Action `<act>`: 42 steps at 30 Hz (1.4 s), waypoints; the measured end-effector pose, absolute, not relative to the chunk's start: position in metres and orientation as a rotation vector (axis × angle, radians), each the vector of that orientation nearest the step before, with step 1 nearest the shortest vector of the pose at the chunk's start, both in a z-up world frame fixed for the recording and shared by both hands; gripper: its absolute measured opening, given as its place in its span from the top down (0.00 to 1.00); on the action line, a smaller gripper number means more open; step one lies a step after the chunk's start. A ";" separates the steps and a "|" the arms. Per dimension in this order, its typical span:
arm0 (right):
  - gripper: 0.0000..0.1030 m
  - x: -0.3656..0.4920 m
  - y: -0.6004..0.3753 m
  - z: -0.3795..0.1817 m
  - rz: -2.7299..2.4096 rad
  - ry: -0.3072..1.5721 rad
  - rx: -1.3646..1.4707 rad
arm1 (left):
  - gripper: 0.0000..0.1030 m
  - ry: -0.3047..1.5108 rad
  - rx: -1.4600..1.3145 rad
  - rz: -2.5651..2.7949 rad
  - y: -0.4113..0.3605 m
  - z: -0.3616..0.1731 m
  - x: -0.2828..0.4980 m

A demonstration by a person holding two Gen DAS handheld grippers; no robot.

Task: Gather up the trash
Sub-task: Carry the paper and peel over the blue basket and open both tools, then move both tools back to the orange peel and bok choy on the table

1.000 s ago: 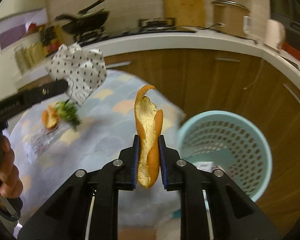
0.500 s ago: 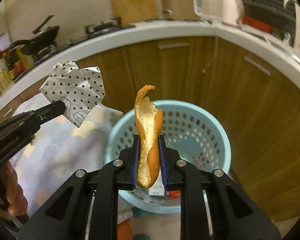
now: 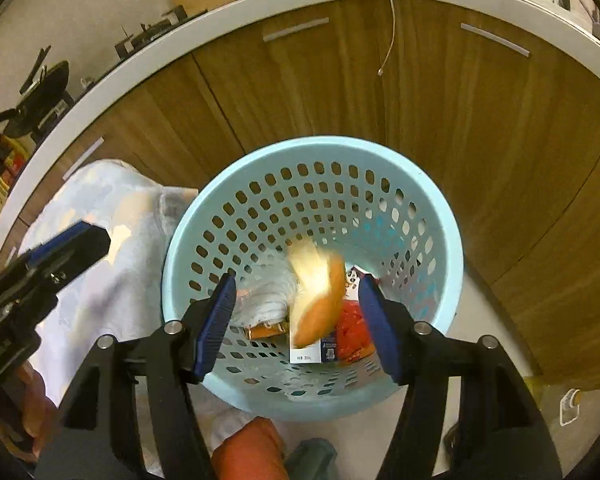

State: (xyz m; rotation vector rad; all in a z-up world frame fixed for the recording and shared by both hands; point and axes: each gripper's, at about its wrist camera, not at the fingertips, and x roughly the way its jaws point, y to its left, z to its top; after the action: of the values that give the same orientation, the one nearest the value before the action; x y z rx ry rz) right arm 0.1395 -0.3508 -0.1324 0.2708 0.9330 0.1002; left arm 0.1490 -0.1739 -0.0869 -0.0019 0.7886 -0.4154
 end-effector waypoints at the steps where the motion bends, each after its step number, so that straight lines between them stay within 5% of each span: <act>1: 0.42 0.139 -0.351 -0.131 0.102 0.932 0.273 | 0.54 0.790 -0.006 -0.412 -0.172 -0.087 0.148; 22: 0.42 0.119 -0.217 -0.075 0.362 0.791 0.046 | 0.53 0.681 -0.197 -0.171 -0.033 -0.048 0.093; 35: 0.65 0.132 -0.092 -0.051 0.579 0.738 -0.110 | 0.47 0.627 -0.347 0.138 0.126 -0.029 0.044; 42: 0.65 0.141 -0.033 -0.041 0.718 0.705 -0.194 | 0.42 0.723 -0.449 0.112 0.152 -0.055 0.054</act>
State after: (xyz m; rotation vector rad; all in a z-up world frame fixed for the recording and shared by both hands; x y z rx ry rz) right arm 0.1413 -0.0325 -0.0409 -0.1941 0.7052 0.7177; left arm 0.0544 0.1525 -0.0549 -0.4493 0.7232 0.1122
